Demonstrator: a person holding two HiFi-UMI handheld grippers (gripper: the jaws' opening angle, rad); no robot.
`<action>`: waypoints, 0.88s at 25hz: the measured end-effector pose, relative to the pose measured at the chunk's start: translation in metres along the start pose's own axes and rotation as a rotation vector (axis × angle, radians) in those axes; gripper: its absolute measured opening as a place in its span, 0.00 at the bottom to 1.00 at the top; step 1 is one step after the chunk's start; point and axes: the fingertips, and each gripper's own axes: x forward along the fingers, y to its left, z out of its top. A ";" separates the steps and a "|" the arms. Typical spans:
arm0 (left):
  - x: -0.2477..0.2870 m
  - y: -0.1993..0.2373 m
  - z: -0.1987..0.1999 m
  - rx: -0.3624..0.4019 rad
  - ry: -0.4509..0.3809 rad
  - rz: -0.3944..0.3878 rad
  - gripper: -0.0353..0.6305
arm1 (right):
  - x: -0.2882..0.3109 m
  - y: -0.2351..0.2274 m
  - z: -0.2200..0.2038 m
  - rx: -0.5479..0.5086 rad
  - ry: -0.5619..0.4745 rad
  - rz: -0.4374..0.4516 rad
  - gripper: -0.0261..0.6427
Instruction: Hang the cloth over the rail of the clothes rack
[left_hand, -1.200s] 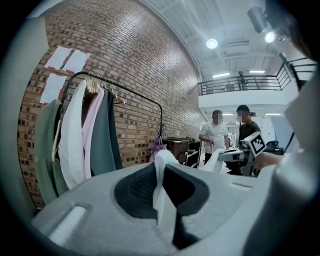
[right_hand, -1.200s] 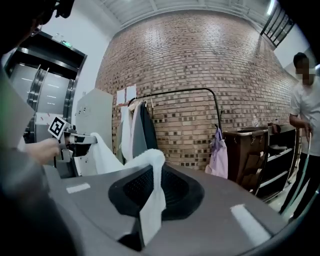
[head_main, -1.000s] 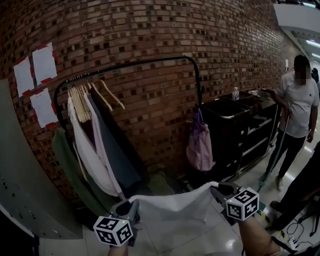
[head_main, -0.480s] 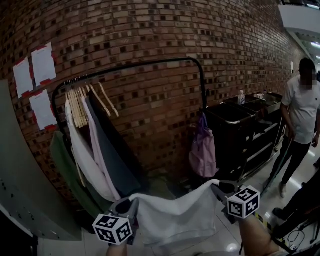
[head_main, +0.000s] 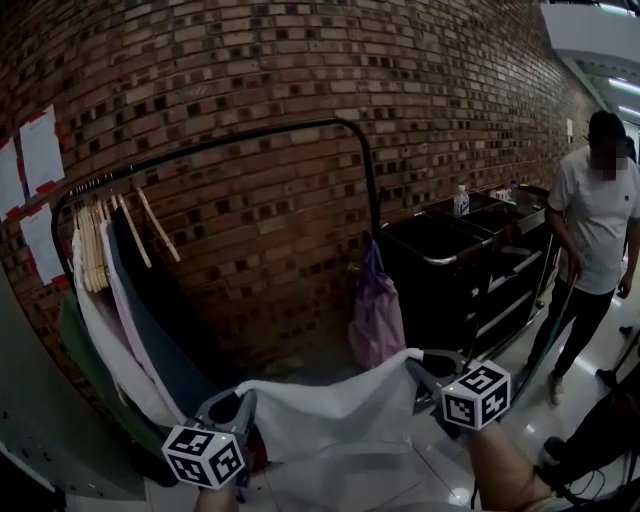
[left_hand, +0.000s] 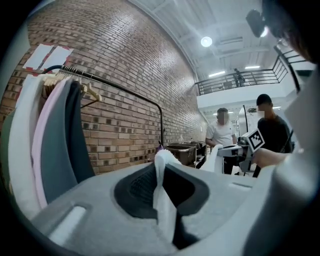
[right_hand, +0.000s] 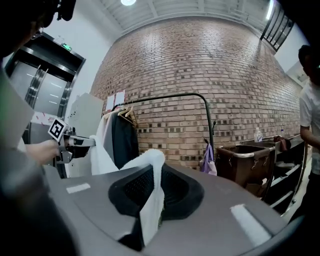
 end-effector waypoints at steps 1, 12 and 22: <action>0.013 -0.003 0.005 0.001 -0.006 0.003 0.09 | 0.003 -0.014 0.006 -0.004 -0.009 0.002 0.08; 0.102 0.016 0.073 0.055 -0.092 0.071 0.09 | 0.053 -0.128 0.089 -0.085 -0.158 -0.028 0.08; 0.153 0.106 0.194 0.165 -0.244 0.136 0.09 | 0.157 -0.163 0.212 -0.196 -0.327 -0.008 0.08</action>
